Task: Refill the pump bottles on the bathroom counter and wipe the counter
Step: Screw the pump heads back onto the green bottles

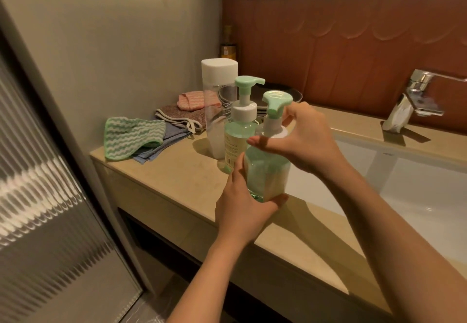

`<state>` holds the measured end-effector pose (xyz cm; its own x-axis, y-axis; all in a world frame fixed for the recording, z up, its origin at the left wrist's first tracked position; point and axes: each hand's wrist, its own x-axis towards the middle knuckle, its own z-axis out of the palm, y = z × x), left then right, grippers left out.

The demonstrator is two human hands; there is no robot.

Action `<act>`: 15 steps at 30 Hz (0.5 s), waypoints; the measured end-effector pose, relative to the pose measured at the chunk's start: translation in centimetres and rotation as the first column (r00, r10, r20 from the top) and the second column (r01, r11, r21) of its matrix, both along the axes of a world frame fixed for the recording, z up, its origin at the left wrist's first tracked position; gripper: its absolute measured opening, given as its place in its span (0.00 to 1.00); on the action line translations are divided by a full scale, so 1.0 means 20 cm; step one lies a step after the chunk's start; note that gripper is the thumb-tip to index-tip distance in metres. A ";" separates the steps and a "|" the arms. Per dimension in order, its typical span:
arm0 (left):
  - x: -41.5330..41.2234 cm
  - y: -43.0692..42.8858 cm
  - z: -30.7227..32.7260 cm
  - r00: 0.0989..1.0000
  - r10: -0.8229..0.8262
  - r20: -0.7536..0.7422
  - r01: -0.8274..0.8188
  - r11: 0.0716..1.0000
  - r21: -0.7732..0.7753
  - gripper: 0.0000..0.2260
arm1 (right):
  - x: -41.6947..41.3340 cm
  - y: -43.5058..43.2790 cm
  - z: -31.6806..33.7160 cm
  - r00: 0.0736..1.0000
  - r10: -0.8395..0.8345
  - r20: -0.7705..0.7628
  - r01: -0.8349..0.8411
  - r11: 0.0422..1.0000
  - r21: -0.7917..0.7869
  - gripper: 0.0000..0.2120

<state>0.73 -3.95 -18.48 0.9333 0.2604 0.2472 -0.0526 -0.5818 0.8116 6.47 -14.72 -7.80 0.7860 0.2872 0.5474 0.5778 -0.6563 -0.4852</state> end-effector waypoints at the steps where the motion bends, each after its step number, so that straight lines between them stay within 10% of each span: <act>1: 0.00 0.00 0.00 1.000 0.000 -0.001 0.000 1.000 -0.008 0.49 | 0.00 0.01 -0.01 0.999 -0.035 0.040 0.038 0.998 -0.059 0.26; 4: -0.01 0.00 0.01 1.000 -0.010 0.002 0.010 1.000 -0.028 0.49 | 0.02 0.00 0.02 0.998 0.000 0.066 0.013 0.981 -0.196 0.25; 9: -0.02 0.01 0.00 1.000 -0.025 -0.011 0.024 0.998 -0.061 0.49 | 0.05 -0.05 0.10 0.821 0.431 -0.375 -0.479 0.877 -0.039 0.15; 15: 0.00 0.01 -0.01 0.999 -0.029 0.030 0.029 1.000 -0.004 0.48 | 0.15 -0.02 -0.01 0.762 0.513 -0.395 -0.472 0.858 0.203 0.13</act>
<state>0.65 -3.71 -18.59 0.9327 0.2343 0.2743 -0.0941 -0.5762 0.8119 9.37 -15.19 -8.07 0.7058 0.6671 0.2384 0.5355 -0.2821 -0.7960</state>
